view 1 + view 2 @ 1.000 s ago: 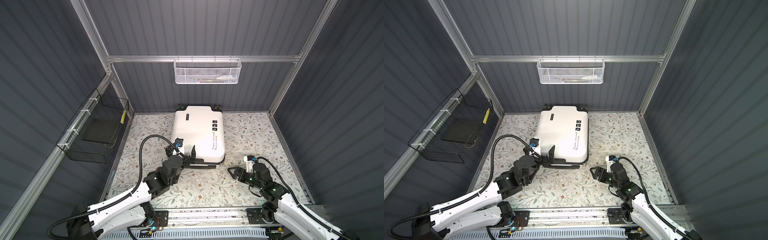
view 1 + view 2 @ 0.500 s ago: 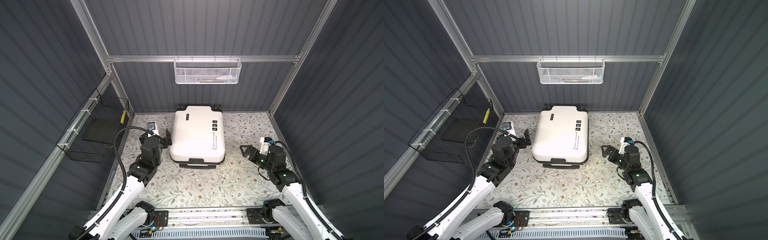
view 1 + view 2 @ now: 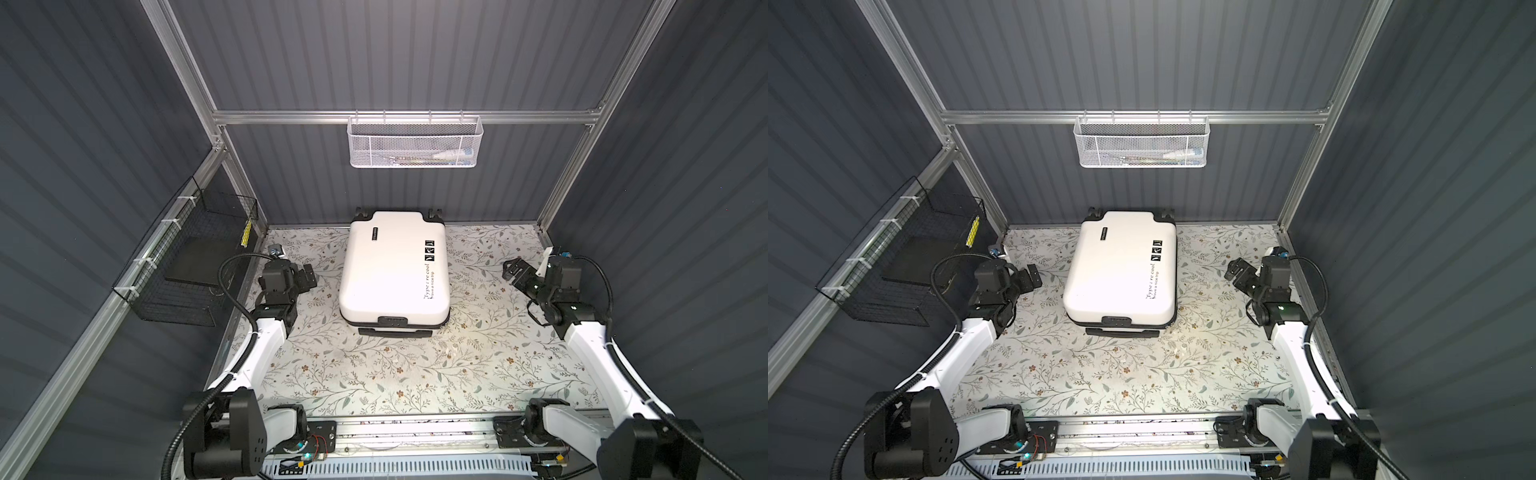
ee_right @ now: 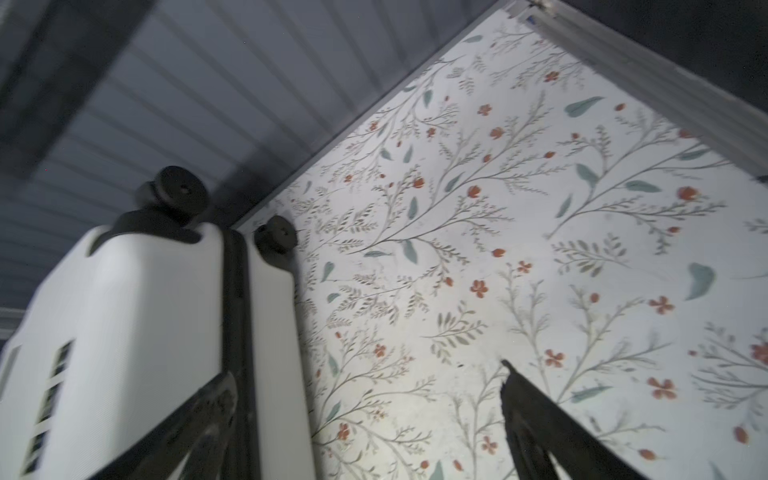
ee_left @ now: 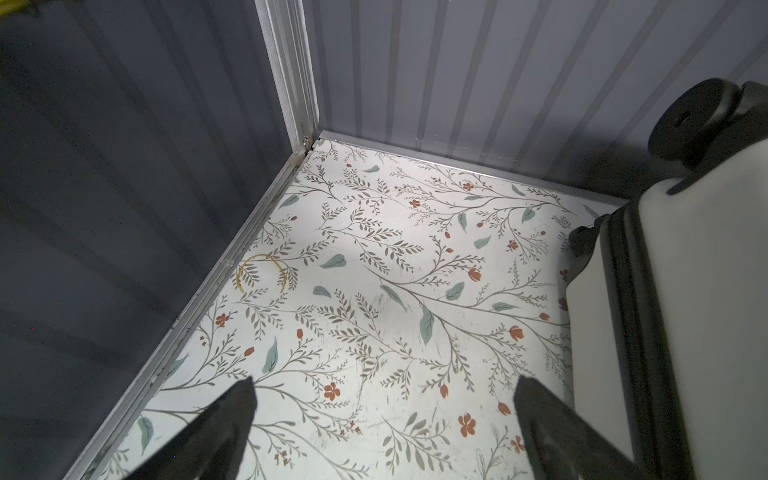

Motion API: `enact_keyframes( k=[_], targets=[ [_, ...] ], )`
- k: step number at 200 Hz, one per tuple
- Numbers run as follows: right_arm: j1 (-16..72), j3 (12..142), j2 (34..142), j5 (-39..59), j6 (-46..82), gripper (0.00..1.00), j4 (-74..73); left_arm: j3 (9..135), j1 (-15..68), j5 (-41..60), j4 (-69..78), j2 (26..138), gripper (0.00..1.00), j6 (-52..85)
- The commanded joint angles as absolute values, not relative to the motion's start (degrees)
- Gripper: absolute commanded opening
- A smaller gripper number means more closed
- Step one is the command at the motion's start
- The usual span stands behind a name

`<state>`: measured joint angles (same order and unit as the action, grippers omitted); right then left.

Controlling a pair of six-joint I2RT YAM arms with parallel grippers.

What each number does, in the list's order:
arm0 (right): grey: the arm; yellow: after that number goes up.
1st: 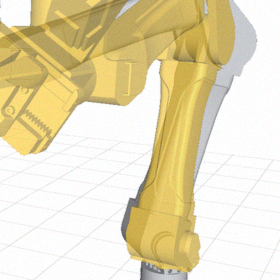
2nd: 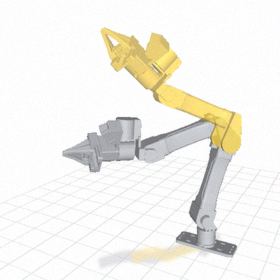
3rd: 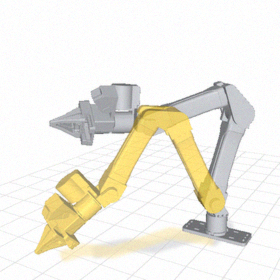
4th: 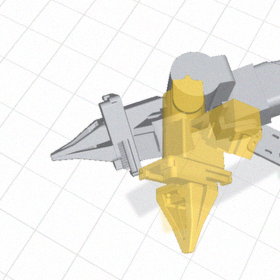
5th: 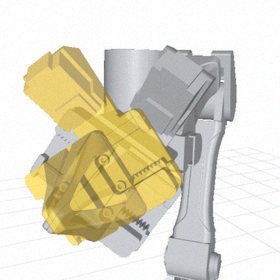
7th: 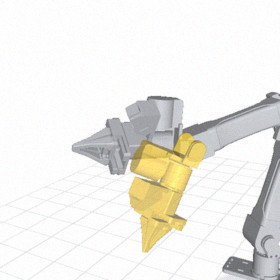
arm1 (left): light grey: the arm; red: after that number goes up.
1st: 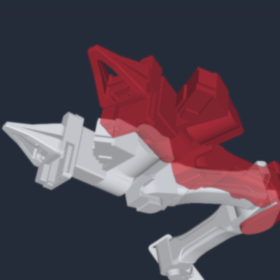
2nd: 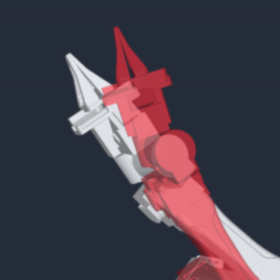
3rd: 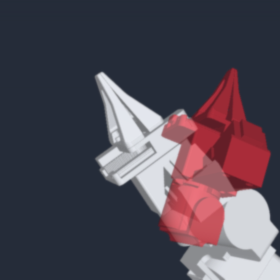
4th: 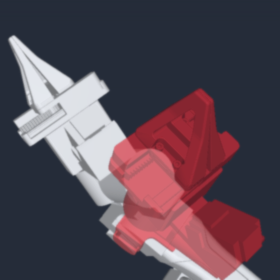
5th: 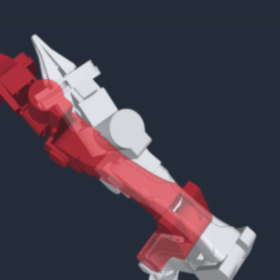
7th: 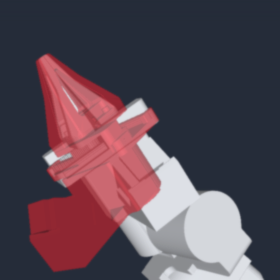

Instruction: Pack the luggage

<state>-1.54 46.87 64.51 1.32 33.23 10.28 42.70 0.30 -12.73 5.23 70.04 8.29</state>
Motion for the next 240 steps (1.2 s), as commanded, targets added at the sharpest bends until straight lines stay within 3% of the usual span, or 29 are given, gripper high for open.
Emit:
enact_keyframes(
  k=[1, 54, 90, 121, 131, 155, 171, 187, 203, 215, 228, 240],
  targets=[
    [-1.9, 47.7, 68.5, -6.9, 29.5, 0.99, 7.8, 38.6, -0.9, -10.2, 12.1, 70.3, 1.00, 5.5],
    [-1.8, 41.3, 70.3, -9.7, 19.5, 0.99, -1.1, 28.8, -1.5, -7.4, 25.4, 72.1, 1.00, 4.9],
    [-1.6, 30.6, 71.1, -12.4, 15.0, 0.99, -18.2, 24.3, -1.4, -4.4, 38.0, 77.8, 1.00, 5.2],
    [-0.8, 23.7, 75.3, -7.5, 8.1, 0.99, -36.5, 23.1, -1.4, -1.4, 45.2, 84.7, 1.00, 4.2],
    [-0.5, 23.5, 74.1, -5.5, 4.5, 0.99, -35.5, 22.8, -1.4, -0.6, 47.9, 86.9, 1.00, 4.0],
    [-1.3, 13.3, 77.9, -5.2, 2.3, 0.99, -59.9, 25.0, -1.4, 0.5, 48.1, 90.0, 1.00, 1.8],
    [-1.3, 8.3, 88.1, -7.3, 2.2, 0.99, -82.6, 25.4, -1.5, 1.2, 50.6, 93.4, 1.00, 1.2],
    [-1.5, 11.2, 81.3, -6.3, 3.2, 0.99, -66.2, 26.4, -1.4, 2.7, 53.1, 96.7, 1.00, 0.3],
    [-2.0, 15.4, 85.1, -0.8, 1.0, 0.99, -65.1, 27.8, -0.7, 2.0, 48.8, 96.2, 1.00, -0.5],
    [-2.4, 19.5, 82.3, -0.1, 1.6, 0.99, -51.6, 27.8, -0.5, 2.5, 49.8, 97.1, 1.00, -1.1],
    [-4.0, 18.9, 84.6, 2.1, 2.8, 0.99, -56.9, 27.0, 0.9, 0.6, 53.5, 98.9, 1.00, -2.1],
    [-4.3, 20.2, 82.9, 2.4, 3.1, 0.99, -51.4, 27.8, 1.1, 0.1, 49.5, 97.9, 1.00, -2.2]
  ],
)
